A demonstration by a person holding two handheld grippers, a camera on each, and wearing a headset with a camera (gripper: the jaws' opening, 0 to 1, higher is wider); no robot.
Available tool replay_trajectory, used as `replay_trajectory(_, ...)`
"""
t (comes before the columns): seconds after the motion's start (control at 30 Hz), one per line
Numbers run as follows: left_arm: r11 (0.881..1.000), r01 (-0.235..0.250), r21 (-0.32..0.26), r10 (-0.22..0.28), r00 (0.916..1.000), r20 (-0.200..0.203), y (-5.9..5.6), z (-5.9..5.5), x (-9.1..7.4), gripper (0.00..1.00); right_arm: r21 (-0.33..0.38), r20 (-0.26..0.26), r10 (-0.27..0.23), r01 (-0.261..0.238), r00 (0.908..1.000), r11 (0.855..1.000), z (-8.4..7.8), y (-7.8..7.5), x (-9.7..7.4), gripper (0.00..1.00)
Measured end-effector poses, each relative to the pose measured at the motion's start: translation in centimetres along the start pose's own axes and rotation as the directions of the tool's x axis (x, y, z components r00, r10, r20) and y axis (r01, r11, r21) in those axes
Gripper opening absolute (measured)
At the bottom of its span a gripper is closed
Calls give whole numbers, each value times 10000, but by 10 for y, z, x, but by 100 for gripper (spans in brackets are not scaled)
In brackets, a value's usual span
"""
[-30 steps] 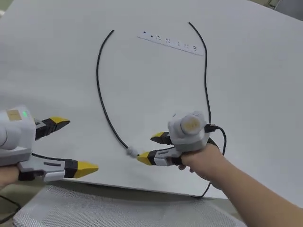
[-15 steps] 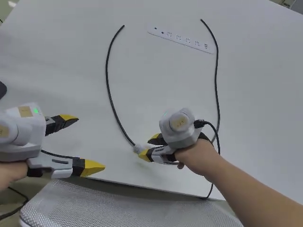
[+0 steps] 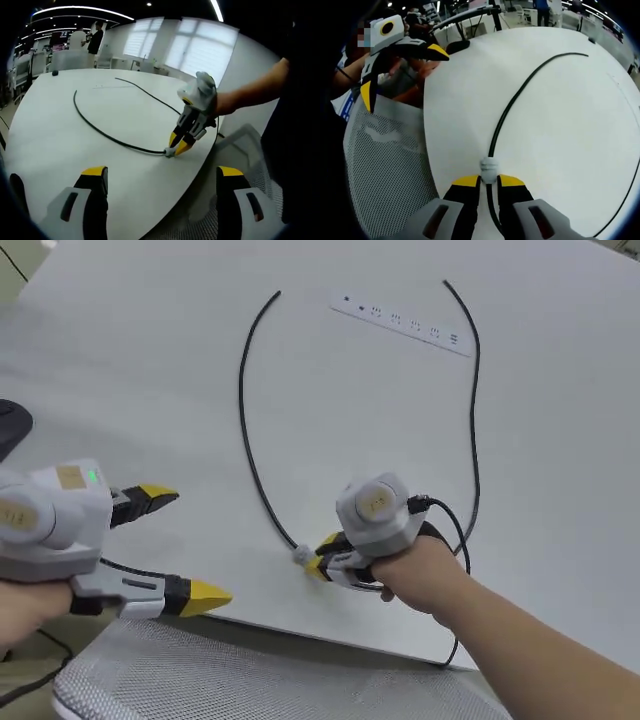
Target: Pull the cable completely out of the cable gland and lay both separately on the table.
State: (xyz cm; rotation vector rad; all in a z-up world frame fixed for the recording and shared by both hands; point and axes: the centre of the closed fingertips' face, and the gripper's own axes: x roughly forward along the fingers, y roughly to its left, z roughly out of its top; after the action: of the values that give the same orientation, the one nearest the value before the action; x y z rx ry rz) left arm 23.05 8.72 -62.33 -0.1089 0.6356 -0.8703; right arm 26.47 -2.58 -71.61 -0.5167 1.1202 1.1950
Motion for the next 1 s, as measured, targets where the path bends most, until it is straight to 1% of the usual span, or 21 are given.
replay_trajectory(0.1, 10000, -20, 10, 20, 10000, -62, 2, -2, 0, 89, 15, -56, -3, 3, 10000, 10000, 0, 0, 3, 9)
replay_trajectory(0.3, 10000, -27, -58, 27, 10000, -11, 2, -1, 0, 89, -41, -76, -44, 44, 10000, 10000, 1, 0, 2, 8)
replay_trajectory(0.37, 10000, 6, -13, -6, 10000, -56, 1, -1, 1, 89, -186, -89, -213, 212, 9997, 9996, 0, -1, 1, 7)
replay_trajectory(0.47, 10000, 25, -26, -25, 10000, -64, 0, 0, 3, 89, -252, -104, -280, 278, 9996, 9993, 0, 0, -1, 7)
replay_trajectory(0.57, 9999, 74, 73, -73, 10000, -66, 0, 3, 4, 88, -211, -72, -90, 88, 9999, 9997, 1, 4, -6, 6)
replay_trajectory(0.7, 9998, 128, 172, -128, 9999, -45, 0, 10, 6, 87, -293, 1, 55, -55, 10000, 9996, 2, 8, -15, 6)
replay_trajectory(0.77, 9995, 221, 214, -221, 9998, -15, -2, 14, 8, 86, -497, -43, 76, -78, 10000, 9987, 2, 8, -20, 6)
replay_trajectory(0.87, 9984, 504, 266, -503, 9987, -38, -10, 22, 16, 84, -577, 108, 178, -172, 9998, 9982, 6, 10, -29, 6)
replay_trajectory(0.97, 9960, 593, 662, -582, 9981, -187, -17, 31, 26, 84, -876, 148, 233, -219, 9996, 9959, 9, 14, -39, 6)
replay_trajectory(1.0, 9956, 623, 701, -612, 9980, -170, -20, 34, 27, 84, -921, 177, 254, -237, 9995, 9955, 10, 14, -42, 6)
